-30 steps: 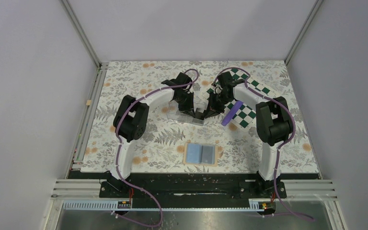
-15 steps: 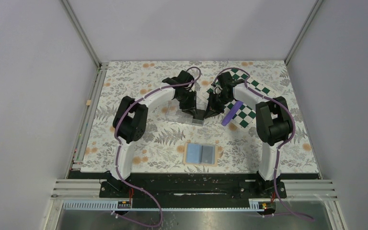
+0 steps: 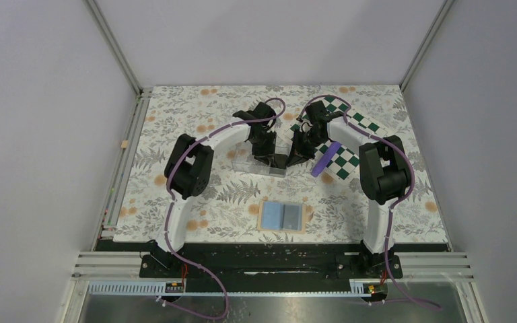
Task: Put the credit cards into the card holder
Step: Pick up the credit card from the storage box.
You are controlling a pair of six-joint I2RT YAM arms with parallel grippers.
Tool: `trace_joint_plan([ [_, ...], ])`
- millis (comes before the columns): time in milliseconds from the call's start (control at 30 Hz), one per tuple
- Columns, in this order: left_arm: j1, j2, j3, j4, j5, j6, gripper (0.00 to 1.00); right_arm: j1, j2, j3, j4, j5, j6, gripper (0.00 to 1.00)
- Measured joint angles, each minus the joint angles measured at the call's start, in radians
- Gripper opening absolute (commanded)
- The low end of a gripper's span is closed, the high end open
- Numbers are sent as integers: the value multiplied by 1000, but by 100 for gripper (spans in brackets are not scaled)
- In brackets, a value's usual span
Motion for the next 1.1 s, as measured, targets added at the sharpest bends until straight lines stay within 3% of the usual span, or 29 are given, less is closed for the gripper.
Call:
trace_joint_plan([
  [167,0,22,17,-6,2,0,11,0,0,0,0,0,-1,8],
  [400,1,24,29,-12,2,2,0,0,1,0,0,-1,-1,8],
  [633,1,24,31,-13,3,8,0,0,1,-2,1,-2,-1,8],
  [733,1,24,31,-12,3,8,23,0,1,-2,1,-3,-1,8],
  [800,1,24,31,-6,2,8,31,0,1,-2,1,-4,-1,8],
  [933,-3,24,31,0,-2,1,29,0,5,-2,1,-17,-1,8],
  [1100,-6,24,31,0,-3,-4,12,0,5,-2,1,-21,-1,8],
])
